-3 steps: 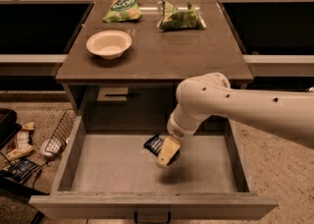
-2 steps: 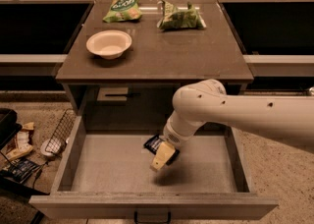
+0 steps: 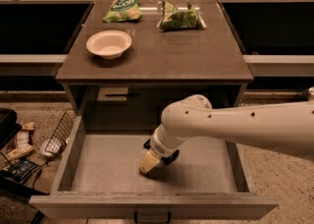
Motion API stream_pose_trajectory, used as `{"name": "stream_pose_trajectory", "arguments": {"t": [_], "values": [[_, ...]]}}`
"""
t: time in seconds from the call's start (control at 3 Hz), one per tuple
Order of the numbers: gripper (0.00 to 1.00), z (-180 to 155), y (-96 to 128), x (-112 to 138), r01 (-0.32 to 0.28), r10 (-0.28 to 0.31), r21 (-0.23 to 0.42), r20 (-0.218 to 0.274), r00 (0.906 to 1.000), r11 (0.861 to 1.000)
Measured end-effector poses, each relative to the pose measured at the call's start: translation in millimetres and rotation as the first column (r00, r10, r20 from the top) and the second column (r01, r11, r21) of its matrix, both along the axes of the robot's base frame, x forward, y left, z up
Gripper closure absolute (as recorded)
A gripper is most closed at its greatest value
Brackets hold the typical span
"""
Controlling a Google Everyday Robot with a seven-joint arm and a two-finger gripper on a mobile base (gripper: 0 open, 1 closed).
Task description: Pick rxbar blueberry from top drawer and place on counter
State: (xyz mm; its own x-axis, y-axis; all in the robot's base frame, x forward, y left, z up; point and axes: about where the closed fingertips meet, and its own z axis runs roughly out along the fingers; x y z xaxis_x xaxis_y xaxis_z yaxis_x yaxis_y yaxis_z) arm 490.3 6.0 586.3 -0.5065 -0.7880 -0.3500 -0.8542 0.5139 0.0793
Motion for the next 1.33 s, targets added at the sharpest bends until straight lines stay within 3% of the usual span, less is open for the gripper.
{"name": "stream_pose_trajectory", "arguments": {"t": [1.0,1.33], "values": [[0.96,9,2,-2,0.005,-0.005,-0.005,-0.002,1.0,1.0],[1.0,11,2,-2,0.005,-0.005,-0.005,-0.002,1.0,1.0]]}}
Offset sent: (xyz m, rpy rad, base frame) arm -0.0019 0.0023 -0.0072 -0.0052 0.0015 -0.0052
